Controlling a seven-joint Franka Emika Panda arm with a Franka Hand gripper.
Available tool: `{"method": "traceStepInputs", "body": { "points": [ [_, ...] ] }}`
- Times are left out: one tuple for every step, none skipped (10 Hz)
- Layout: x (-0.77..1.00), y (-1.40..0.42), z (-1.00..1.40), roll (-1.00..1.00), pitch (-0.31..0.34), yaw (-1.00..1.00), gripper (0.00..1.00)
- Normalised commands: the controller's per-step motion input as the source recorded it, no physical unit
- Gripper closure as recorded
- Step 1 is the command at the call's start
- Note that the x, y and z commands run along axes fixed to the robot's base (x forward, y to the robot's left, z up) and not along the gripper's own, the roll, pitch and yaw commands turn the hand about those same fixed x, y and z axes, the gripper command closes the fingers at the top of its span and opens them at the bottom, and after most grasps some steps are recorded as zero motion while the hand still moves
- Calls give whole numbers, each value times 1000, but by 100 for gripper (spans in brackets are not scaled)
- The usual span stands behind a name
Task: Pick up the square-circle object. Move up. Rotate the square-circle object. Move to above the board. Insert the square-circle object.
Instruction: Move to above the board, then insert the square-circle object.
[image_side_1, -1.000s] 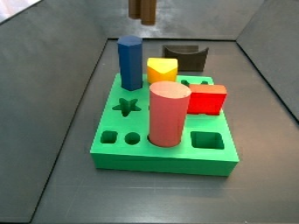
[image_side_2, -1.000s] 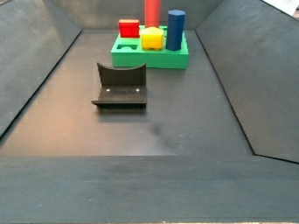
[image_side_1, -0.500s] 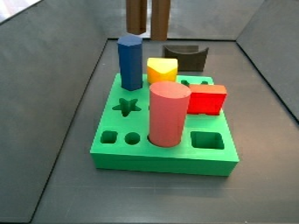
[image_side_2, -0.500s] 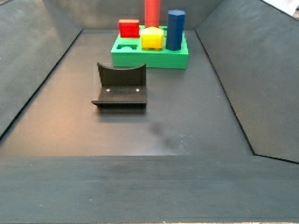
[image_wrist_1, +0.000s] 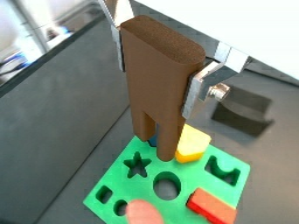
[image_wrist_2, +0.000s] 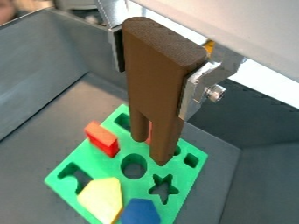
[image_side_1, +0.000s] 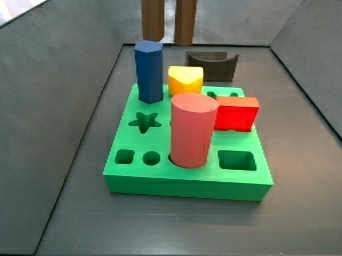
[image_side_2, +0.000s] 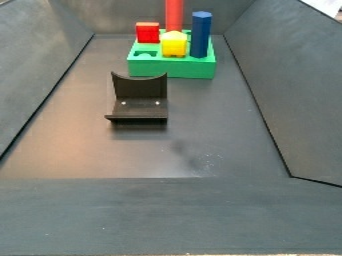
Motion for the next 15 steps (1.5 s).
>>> {"method": "traceStepInputs", "body": {
  "points": [
    [74, -45, 11, 252, 115, 710, 100],
    [81, -45, 16, 217, 116, 397, 100],
    [82, -42, 18, 198, 117, 286, 100],
    [-394, -360, -446, -63, -24, -54, 100],
    [-474, -429, -343, 0, -31, -40, 100],
    [-409, -303, -503, -21, -10, -57, 100],
    [-394, -306, -717, -53, -40, -17, 100],
    [-377, -274, -909, -37, -53, 0, 100],
    [-206, -271, -937, -43, -34, 0, 100],
    [-77, -351, -860, -60, 0, 0, 100],
    [-20, -389, -709, -66, 0, 0, 100],
    [0, -329, -626, -63, 4, 0, 100],
    [0, -266, -549, -43, 0, 0, 100],
    [17, -271, -449, 23, 0, 37, 100],
    [60, -191, -300, 161, 0, 146, 100]
  ]
}}
